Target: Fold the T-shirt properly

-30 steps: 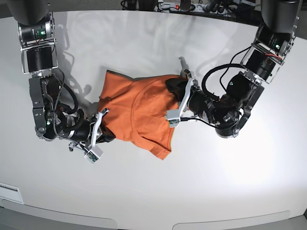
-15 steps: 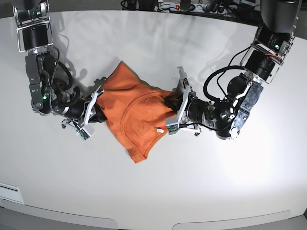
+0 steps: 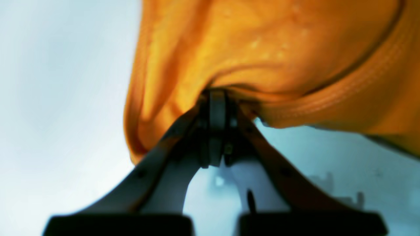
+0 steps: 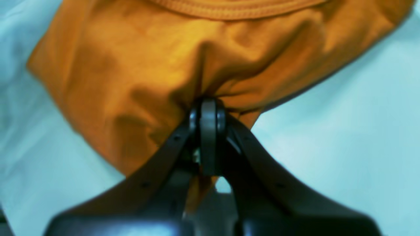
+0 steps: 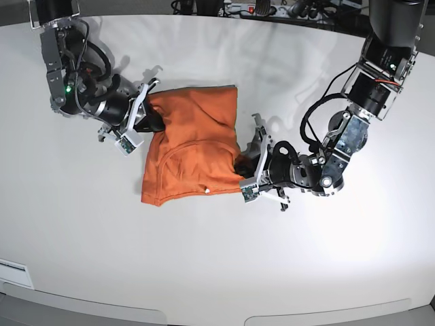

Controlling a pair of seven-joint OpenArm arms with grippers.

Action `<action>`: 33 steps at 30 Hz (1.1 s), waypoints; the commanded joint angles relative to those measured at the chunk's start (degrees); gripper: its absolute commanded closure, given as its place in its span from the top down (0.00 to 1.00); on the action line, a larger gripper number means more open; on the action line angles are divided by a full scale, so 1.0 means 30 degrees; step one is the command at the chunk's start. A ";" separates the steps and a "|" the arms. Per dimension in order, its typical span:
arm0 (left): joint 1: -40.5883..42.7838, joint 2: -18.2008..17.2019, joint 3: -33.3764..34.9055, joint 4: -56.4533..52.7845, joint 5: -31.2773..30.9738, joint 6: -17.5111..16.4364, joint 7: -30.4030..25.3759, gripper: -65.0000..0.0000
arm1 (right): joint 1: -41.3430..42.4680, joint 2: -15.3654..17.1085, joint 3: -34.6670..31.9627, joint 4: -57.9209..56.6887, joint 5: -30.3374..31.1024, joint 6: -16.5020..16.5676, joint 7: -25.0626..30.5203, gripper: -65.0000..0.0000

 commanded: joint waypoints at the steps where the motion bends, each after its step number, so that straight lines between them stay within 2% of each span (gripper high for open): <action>1: -0.0219 -0.0204 0.0015 -0.0146 0.1428 0.0273 0.1319 0.00 | -0.0270 0.0262 0.0525 0.0379 -0.0270 0.0066 -0.0510 0.00; 6: -0.0903 -0.0211 0.0000 -0.0102 0.1209 0.0273 0.1909 0.00 | -0.1290 -0.0277 0.3657 0.1982 -0.0248 -0.1086 -0.0510 0.00; 10: -0.1756 -0.0219 -0.0066 0.0211 -0.1464 0.1078 0.4466 0.00 | -0.1406 -0.1100 0.6390 0.3592 0.0852 -0.1362 -0.0488 0.00; 12: -0.2076 -0.0219 -0.0452 0.0583 -0.3934 0.1115 0.6295 0.00 | -0.1406 -0.1501 0.7679 0.4328 0.2368 -0.0991 -0.0495 0.00; 14: -0.2229 -0.0211 -0.1311 0.1013 -0.6900 0.1071 0.8029 0.00 | -0.1406 -0.1647 0.8808 0.4918 0.4350 -0.0117 -0.0510 0.00; 16: -0.2222 -0.0219 -0.2667 0.1384 -1.0382 0.0393 0.9530 0.00 | -0.1399 -0.1639 0.9799 0.5384 0.6251 0.0597 -0.0699 0.00; 18: -0.2222 -0.0219 -0.4233 0.1494 -1.4484 0.0273 1.1227 0.00 | -0.1406 -0.1639 1.0717 0.5799 0.7723 0.0616 -0.1297 0.00; 21: -0.2157 -0.0219 -0.6710 0.1494 -2.0924 0.0273 1.4433 0.00 | -0.1596 -0.1647 1.2043 0.6324 1.0324 0.0616 -0.3279 0.00; 22: -0.2106 -0.0211 -0.7555 0.1494 -2.1984 0.0273 1.4846 0.00 | -0.1705 -0.1654 1.2495 0.6462 1.1322 0.0616 -0.4073 0.00; 25: -0.1938 -0.0270 -0.9632 0.1632 -2.1984 0.0273 1.4846 0.00 | -0.2280 -0.1690 1.3872 0.6914 1.3704 0.0616 -0.5960 0.00; 28: -0.1596 -0.0444 -1.1234 0.1639 -2.1984 0.0273 1.4846 0.00 | -0.3300 -0.1690 1.5373 0.7475 1.5198 0.0616 -0.7067 0.00; 33: -0.0503 -0.1800 -1.1897 0.2608 -2.1984 0.1552 1.4846 0.00 | -0.5807 -0.1698 1.8047 0.8903 1.5711 0.0616 -0.7759 0.00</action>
